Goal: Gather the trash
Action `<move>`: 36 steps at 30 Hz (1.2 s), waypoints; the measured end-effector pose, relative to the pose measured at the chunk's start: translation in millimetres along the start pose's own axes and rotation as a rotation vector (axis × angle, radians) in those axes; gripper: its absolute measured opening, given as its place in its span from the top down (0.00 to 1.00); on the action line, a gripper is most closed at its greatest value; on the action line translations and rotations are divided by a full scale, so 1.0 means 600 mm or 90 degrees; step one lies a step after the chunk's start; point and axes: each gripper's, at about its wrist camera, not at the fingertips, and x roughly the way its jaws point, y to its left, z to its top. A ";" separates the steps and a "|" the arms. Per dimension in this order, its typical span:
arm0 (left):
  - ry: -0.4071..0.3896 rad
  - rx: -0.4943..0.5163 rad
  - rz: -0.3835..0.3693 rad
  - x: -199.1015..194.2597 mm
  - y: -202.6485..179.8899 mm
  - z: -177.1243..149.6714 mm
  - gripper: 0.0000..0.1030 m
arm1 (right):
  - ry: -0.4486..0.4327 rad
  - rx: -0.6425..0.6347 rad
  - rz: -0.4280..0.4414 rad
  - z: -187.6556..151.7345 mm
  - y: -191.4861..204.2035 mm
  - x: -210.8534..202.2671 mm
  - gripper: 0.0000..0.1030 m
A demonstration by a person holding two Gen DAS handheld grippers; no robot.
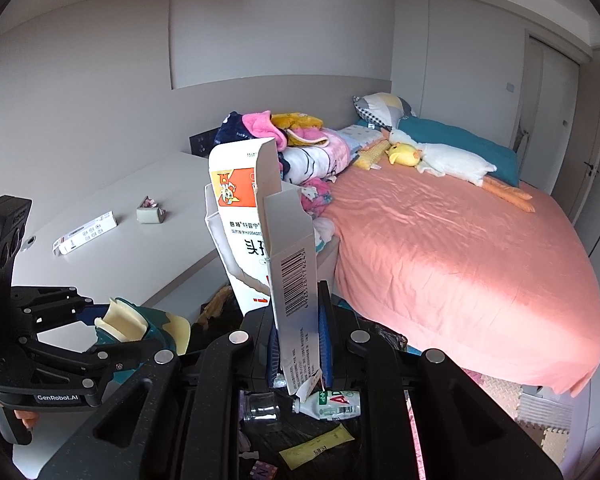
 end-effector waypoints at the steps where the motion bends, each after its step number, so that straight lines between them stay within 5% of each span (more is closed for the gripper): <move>1: 0.009 0.008 -0.002 0.003 -0.003 -0.002 0.41 | -0.004 0.007 -0.002 0.001 -0.002 -0.001 0.75; 2: 0.016 0.014 0.010 0.005 -0.004 -0.002 0.11 | -0.010 0.013 0.000 0.003 -0.005 -0.004 0.58; 3: 0.004 0.018 0.038 0.003 -0.005 -0.003 0.07 | -0.020 0.022 -0.005 0.003 -0.008 -0.007 0.29; 4: -0.010 0.026 0.056 -0.001 -0.005 -0.003 0.06 | -0.040 0.033 -0.019 0.004 -0.012 -0.014 0.14; 12: -0.027 0.001 0.072 -0.016 0.037 -0.005 0.06 | -0.065 0.075 -0.013 0.009 -0.031 -0.026 0.14; 36: -0.037 -0.061 0.113 -0.051 0.174 -0.022 0.06 | -0.015 0.008 0.034 0.033 0.094 0.065 0.14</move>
